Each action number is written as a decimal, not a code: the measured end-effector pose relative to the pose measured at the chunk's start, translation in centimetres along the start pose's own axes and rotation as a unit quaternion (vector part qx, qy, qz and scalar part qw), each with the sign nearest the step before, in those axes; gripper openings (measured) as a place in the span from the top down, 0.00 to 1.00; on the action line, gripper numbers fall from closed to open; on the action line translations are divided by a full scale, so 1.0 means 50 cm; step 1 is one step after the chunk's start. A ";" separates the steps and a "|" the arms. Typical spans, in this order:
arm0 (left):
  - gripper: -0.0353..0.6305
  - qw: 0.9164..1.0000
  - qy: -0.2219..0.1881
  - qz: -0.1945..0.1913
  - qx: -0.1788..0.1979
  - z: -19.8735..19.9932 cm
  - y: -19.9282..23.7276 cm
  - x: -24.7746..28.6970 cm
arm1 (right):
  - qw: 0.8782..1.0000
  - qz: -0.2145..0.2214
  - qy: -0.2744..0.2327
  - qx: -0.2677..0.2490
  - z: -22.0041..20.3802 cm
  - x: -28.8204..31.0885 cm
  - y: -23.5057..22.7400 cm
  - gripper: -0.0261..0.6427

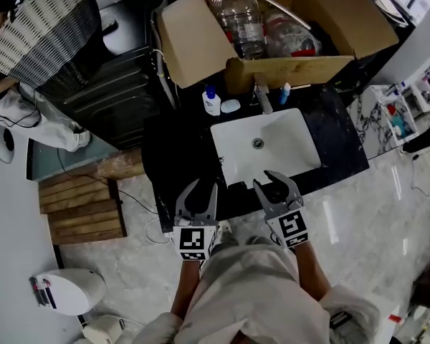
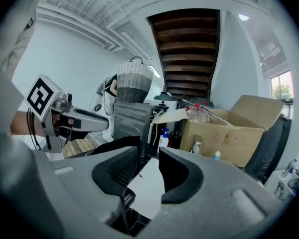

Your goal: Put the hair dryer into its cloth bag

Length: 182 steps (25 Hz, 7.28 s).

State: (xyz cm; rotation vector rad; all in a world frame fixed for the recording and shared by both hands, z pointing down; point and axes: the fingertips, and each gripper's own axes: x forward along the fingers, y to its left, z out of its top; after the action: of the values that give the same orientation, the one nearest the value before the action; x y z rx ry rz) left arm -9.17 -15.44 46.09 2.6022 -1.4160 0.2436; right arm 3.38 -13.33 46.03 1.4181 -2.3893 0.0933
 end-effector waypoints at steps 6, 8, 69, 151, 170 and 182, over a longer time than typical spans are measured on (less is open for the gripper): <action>0.76 0.999 0.032 -0.011 -0.012 -0.057 -0.011 0.019 | 0.999 0.020 0.051 -0.005 -0.063 0.004 -0.014 0.78; 0.76 0.999 0.038 -0.011 -0.015 -0.063 -0.019 0.028 | 0.997 0.039 0.061 -0.012 -0.079 0.006 -0.018 0.78; 0.76 0.977 0.120 0.170 -0.043 -0.160 -0.107 0.037 | 0.825 0.462 0.202 -0.256 -0.432 0.020 0.088 0.54; 0.94 0.951 0.275 -0.096 0.105 -0.351 0.132 0.102 | 0.933 0.227 0.270 -0.069 -0.386 0.082 0.186 0.68; 0.94 0.973 0.215 -0.054 0.066 -0.245 0.114 0.092 | 0.925 0.286 0.235 -0.090 -0.356 0.117 0.210 0.68; 0.94 0.977 0.204 -0.035 0.055 -0.227 0.094 0.090 | 0.918 0.314 0.219 -0.105 -0.331 0.153 0.223 0.68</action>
State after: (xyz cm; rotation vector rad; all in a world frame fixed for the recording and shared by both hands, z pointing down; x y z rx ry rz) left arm -11.45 -19.06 58.46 2.4832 -1.1912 0.8155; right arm -5.00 -10.29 65.44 0.4295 -2.2784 0.2749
